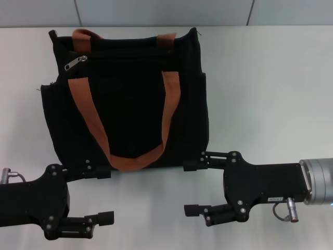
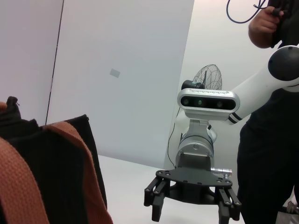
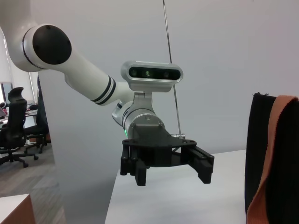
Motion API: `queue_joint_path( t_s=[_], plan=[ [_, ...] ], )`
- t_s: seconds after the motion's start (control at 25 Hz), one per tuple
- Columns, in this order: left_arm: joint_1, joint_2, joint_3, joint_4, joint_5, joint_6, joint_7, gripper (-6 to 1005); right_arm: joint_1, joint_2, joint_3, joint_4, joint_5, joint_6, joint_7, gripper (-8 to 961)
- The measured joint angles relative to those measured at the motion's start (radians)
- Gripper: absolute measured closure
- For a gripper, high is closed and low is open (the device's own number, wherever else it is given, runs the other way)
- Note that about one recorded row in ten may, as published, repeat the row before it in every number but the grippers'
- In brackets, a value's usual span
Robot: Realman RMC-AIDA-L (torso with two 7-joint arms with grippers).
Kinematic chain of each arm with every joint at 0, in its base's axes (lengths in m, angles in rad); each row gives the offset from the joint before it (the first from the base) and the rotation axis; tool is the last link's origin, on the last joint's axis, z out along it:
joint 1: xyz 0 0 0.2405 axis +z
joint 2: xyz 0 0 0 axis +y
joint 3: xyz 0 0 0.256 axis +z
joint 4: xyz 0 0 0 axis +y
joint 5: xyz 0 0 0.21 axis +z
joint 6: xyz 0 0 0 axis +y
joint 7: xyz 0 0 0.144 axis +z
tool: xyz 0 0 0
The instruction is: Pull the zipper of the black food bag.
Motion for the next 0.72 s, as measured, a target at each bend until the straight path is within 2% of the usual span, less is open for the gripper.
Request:
queue_joint_path(
  t_s=[0.48, 0.72],
  plan=[
    [0.0, -0.002, 0.0, 0.0, 0.0, 0.0, 0.001, 179, 0.001, 0.0, 0.0, 0.001, -0.002, 0.0, 0.0, 142],
    [-0.009, -0.015, -0.025, -0.001, -0.015, 0.02, 0.01, 183, -0.003, 0.0, 0.0, 0.001, 0.0, 0.002, 0.0, 143]
  ],
)
